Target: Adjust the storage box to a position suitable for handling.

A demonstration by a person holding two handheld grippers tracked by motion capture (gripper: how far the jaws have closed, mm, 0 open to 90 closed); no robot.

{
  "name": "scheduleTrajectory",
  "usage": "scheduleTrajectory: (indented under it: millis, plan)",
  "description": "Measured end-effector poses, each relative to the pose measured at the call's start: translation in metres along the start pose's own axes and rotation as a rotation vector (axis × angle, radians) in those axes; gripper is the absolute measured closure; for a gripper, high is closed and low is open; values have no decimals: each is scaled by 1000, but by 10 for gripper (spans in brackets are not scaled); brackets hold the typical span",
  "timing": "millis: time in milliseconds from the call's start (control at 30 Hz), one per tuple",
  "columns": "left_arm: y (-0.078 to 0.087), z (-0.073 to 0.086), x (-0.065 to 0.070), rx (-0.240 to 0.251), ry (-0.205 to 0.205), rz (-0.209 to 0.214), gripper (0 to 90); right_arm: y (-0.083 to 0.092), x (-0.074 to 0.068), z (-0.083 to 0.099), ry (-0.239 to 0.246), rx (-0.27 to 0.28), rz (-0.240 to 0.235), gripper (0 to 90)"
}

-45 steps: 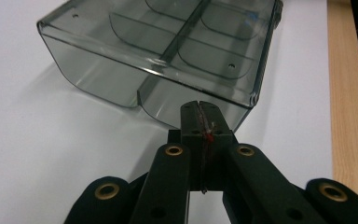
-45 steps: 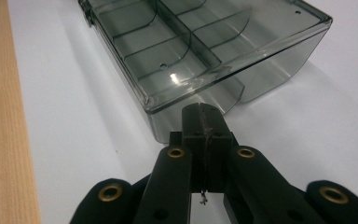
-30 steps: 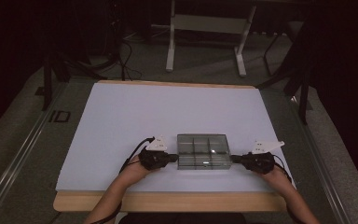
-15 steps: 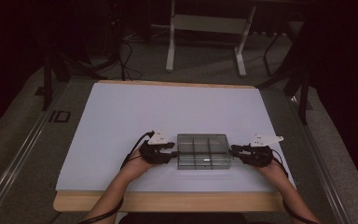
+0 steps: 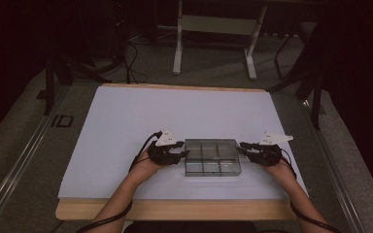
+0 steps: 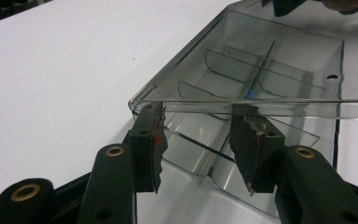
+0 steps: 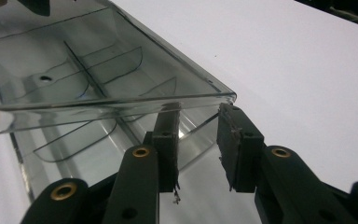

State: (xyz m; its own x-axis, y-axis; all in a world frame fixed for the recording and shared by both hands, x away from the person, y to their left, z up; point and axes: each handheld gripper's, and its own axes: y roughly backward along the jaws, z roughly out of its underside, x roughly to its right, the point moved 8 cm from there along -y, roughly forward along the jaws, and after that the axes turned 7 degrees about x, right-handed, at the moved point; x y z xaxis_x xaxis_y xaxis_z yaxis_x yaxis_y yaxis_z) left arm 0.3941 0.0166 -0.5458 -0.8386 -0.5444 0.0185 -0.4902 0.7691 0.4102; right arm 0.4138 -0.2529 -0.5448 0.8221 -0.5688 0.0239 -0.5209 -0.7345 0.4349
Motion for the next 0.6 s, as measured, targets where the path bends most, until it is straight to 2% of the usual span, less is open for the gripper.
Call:
scheduleTrajectory:
  millis: [167,267,333,433,600]
  plan:
    - [-3,-3,-1,5,-12,-2,568,-7,2,-1,-8,1,4,699]
    - [-5,-6,-4,19,-5,-7,586,-9,2,-4,2,3,6,724]
    - [-5,-7,-6,34,16,-6,602,-10,2,-6,8,4,13,729]
    - [-6,-9,-9,45,22,-10,621,-10,4,-9,-6,12,16,733]
    - [-8,-13,-13,50,18,-30,661,-12,6,-13,4,14,35,756]
